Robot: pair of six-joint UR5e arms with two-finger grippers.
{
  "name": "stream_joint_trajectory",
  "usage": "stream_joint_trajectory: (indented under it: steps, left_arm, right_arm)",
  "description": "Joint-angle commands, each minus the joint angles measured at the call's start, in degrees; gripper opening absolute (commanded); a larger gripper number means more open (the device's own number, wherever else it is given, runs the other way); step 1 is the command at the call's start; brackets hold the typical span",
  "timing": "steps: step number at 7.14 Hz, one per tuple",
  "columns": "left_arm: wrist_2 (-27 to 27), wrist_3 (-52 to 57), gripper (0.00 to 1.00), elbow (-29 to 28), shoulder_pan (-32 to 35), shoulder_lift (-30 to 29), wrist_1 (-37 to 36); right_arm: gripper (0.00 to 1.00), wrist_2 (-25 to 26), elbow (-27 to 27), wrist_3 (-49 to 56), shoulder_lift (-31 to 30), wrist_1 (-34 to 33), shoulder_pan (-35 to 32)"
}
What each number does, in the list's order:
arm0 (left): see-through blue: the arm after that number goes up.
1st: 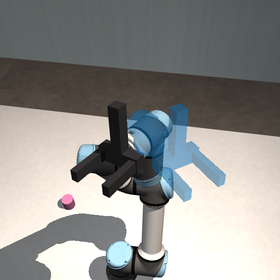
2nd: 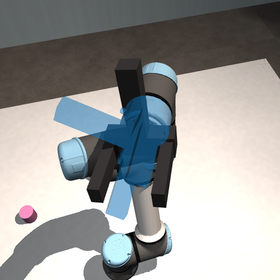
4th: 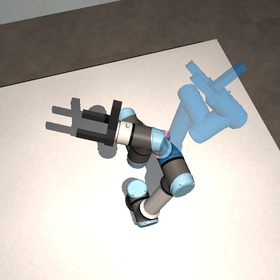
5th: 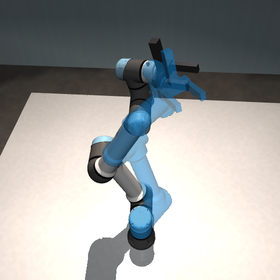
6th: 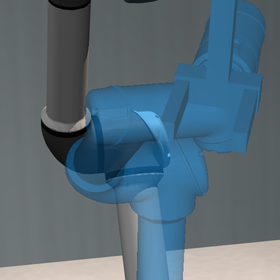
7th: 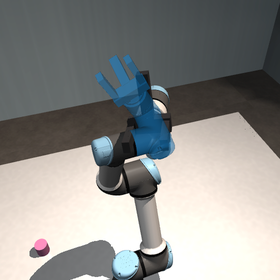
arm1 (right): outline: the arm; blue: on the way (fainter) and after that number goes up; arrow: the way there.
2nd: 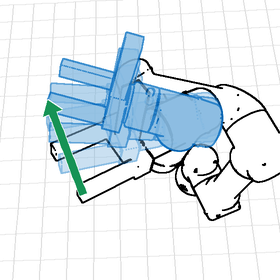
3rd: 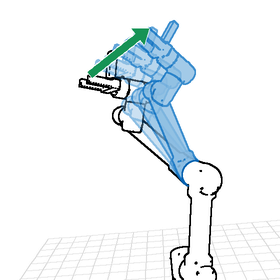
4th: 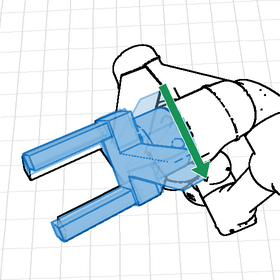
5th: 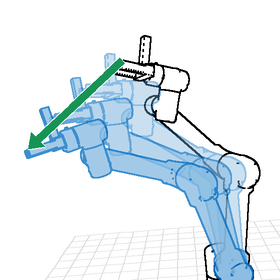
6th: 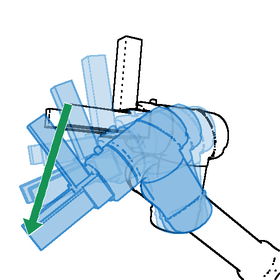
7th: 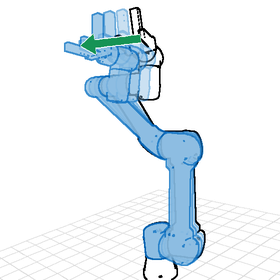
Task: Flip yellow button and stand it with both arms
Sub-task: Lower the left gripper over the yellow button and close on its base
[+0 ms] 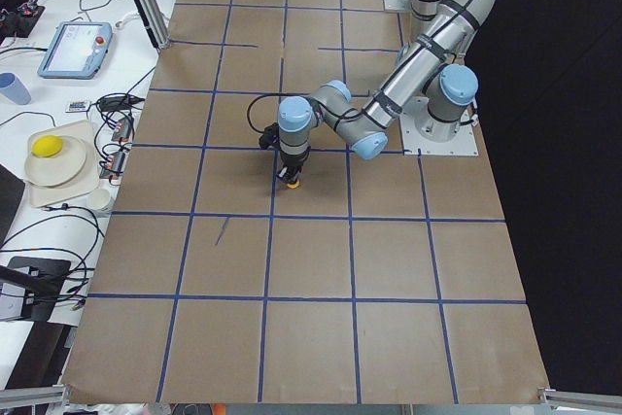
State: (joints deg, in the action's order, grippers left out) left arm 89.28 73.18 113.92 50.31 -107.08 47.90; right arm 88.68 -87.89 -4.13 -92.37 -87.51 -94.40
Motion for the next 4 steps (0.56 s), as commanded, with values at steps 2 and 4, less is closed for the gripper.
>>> stream_joint_trajectory:
  steps: [2,4]
  left_arm:
    - [0.81,-0.4,0.24,-1.06,2.5,2.57,0.52]
    - [-2.6,-9.04,0.24,-2.72,5.3,7.82,12.59]
  right_arm:
    - [1.0,0.0,0.0,-0.09,0.09,-0.21,0.0]
    - [1.0,0.0,0.08,0.0,0.09,-0.3,0.09]
